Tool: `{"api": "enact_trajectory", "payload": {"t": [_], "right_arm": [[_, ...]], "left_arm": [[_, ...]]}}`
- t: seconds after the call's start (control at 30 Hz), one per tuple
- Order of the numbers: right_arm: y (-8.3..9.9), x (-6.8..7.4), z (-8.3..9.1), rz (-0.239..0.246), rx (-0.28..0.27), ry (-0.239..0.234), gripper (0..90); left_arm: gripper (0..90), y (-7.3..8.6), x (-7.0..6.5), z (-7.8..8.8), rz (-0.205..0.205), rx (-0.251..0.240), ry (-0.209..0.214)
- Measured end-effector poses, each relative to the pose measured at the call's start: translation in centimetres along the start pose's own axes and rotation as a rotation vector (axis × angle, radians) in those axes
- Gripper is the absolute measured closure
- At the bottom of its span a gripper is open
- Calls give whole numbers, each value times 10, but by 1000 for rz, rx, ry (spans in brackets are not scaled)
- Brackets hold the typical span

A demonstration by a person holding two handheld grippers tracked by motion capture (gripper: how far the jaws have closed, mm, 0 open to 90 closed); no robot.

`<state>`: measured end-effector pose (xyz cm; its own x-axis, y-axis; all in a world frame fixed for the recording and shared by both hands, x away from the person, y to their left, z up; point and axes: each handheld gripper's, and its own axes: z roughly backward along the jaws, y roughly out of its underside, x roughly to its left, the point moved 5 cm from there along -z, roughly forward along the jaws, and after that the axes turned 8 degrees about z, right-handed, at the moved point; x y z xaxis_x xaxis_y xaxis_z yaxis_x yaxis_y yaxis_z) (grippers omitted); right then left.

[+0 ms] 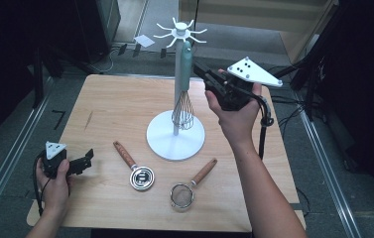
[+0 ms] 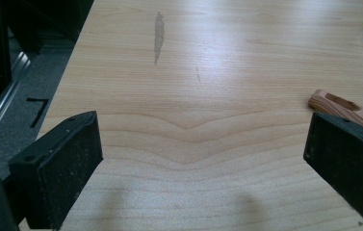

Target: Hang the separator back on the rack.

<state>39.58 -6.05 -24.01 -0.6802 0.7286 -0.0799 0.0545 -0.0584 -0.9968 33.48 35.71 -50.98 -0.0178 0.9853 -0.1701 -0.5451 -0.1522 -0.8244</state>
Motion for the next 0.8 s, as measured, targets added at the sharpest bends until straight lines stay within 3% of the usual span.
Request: {"api": "enact_trajectory", "payload": {"t": [0.5, 0.8], "right_arm": [[-22, 1, -7, 22, -67, 28, 900], [-25, 10, -10, 36, -61, -1, 900]], "left_arm": [[2, 0, 0, 0, 3, -2, 0], [2, 0, 0, 0, -3, 2, 0]]}}
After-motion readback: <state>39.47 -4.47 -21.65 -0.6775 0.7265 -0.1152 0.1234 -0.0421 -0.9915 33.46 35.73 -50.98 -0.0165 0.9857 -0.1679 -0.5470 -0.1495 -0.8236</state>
